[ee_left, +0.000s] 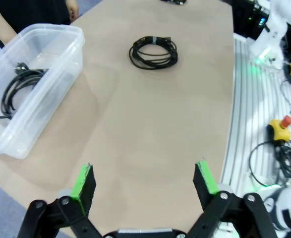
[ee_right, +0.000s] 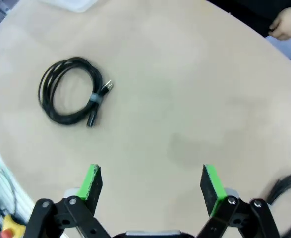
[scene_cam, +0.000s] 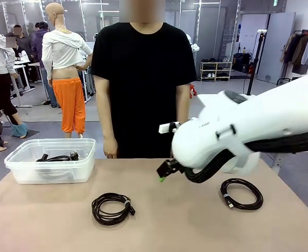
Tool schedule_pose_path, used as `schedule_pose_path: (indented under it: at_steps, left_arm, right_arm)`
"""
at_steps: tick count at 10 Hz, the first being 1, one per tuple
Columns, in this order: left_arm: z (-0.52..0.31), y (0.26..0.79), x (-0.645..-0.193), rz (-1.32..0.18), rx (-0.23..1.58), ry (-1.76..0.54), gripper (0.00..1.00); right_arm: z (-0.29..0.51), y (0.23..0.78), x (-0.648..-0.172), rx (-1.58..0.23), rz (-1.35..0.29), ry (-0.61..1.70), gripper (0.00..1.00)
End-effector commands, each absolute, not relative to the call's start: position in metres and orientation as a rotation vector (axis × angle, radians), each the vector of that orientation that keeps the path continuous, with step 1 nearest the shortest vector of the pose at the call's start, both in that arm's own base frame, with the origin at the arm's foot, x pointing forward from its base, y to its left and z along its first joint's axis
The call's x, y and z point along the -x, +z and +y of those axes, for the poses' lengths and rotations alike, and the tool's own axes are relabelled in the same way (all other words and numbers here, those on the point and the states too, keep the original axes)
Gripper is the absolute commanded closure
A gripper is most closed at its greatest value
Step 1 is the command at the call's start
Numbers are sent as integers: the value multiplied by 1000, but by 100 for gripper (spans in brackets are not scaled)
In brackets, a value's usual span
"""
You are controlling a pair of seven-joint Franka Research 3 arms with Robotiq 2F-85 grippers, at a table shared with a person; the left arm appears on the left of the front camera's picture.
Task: Organize and store the cables.
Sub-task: Place the USB Extension Cable into the Organizing box.
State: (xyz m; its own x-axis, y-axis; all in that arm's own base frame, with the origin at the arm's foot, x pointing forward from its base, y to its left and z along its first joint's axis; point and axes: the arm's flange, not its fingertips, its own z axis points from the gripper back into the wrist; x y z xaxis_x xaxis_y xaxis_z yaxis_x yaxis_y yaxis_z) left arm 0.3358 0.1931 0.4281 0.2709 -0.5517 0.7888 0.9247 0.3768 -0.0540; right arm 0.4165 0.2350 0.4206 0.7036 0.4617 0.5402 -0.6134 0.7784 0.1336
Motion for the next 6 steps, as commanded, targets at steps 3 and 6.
schedule_pose_path:
  at_steps: [3, 6]
  left_arm:
    - [194, 429, -335, -774, 583, -1082, 0]
    - [194, 429, -335, -774, 583, -1082, 0]
  right_arm:
    - [52, 403, -390, -497, -459, 844, 0]
    - [-16, 392, -366, -531, -517, 826, 0]
